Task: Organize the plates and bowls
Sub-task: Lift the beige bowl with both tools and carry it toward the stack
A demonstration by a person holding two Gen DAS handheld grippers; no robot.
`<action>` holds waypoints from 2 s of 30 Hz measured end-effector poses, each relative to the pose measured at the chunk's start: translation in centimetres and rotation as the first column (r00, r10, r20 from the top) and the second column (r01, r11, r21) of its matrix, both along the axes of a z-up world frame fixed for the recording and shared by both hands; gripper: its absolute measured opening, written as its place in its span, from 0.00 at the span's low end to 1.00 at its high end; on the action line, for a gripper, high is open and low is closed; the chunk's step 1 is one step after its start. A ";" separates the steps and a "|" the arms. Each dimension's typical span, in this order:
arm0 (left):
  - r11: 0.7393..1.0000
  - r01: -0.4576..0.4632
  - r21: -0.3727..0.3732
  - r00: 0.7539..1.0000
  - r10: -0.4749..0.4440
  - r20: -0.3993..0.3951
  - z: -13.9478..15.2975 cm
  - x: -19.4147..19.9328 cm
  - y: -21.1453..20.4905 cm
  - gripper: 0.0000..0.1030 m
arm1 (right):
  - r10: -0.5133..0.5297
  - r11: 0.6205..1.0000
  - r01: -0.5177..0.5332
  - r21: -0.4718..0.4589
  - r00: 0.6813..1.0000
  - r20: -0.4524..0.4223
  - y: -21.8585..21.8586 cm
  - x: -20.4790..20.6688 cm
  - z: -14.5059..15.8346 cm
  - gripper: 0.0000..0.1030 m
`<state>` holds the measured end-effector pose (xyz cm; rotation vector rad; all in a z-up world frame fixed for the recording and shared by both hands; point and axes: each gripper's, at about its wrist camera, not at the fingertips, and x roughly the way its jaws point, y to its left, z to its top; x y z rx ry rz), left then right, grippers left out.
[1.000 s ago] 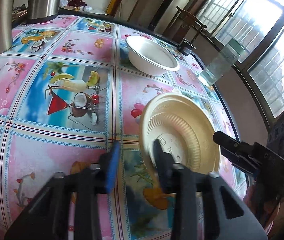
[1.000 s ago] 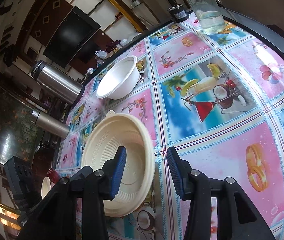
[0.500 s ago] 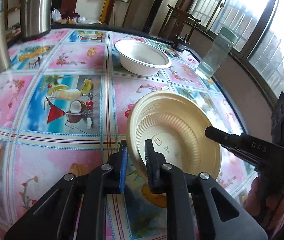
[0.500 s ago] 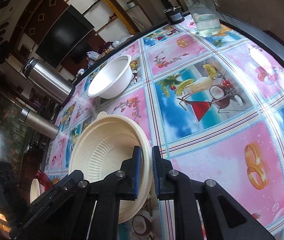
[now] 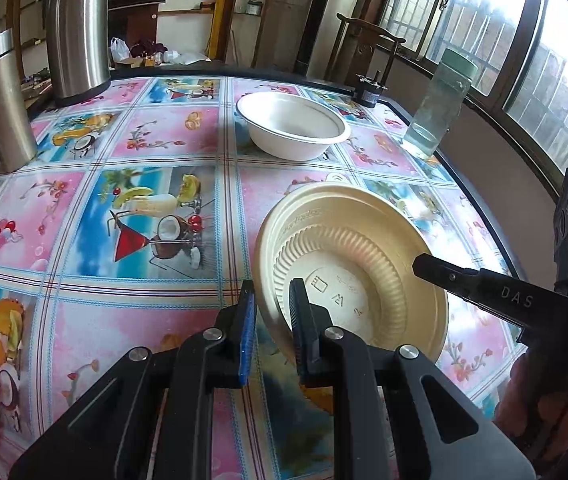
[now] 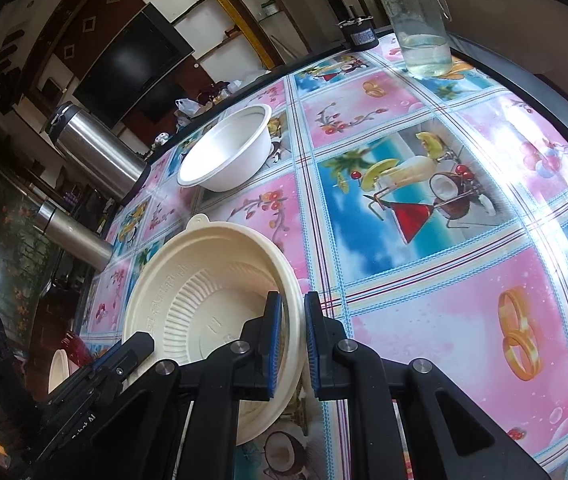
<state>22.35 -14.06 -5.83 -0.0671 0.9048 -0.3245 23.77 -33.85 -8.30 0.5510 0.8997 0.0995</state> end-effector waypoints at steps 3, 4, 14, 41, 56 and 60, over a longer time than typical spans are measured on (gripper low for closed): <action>1.000 -0.006 0.012 1.000 0.006 0.006 0.0 -0.1 0.0 0.13 | 0.007 1.000 -0.007 0.020 1.000 -0.010 -0.1 0.1 -0.2 0.12; 1.000 -0.006 0.014 1.000 0.005 0.006 0.0 -0.1 0.0 0.13 | 0.011 1.000 -0.010 0.024 1.000 -0.019 0.0 0.2 -0.4 0.13; 1.000 0.003 0.008 1.000 -0.003 -0.012 -0.2 0.0 0.0 0.12 | -0.024 1.000 0.024 0.004 1.000 0.003 0.4 -0.1 -0.2 0.10; 0.994 -0.102 -0.048 0.995 0.102 0.009 1.5 -0.5 4.5 0.11 | -0.169 0.985 0.164 0.052 0.981 0.098 5.4 -2.8 -0.6 0.10; 0.977 -0.208 -0.055 0.970 0.213 0.120 1.8 -9.1 12.8 0.11 | 0.004 1.000 -0.009 0.015 0.951 0.310 13.5 -7.7 2.6 0.10; 0.972 -0.231 -0.045 0.957 0.236 0.170 3.9 -11.4 14.9 0.11 | 0.026 0.999 -0.040 0.026 0.916 0.400 15.4 -9.7 3.7 0.10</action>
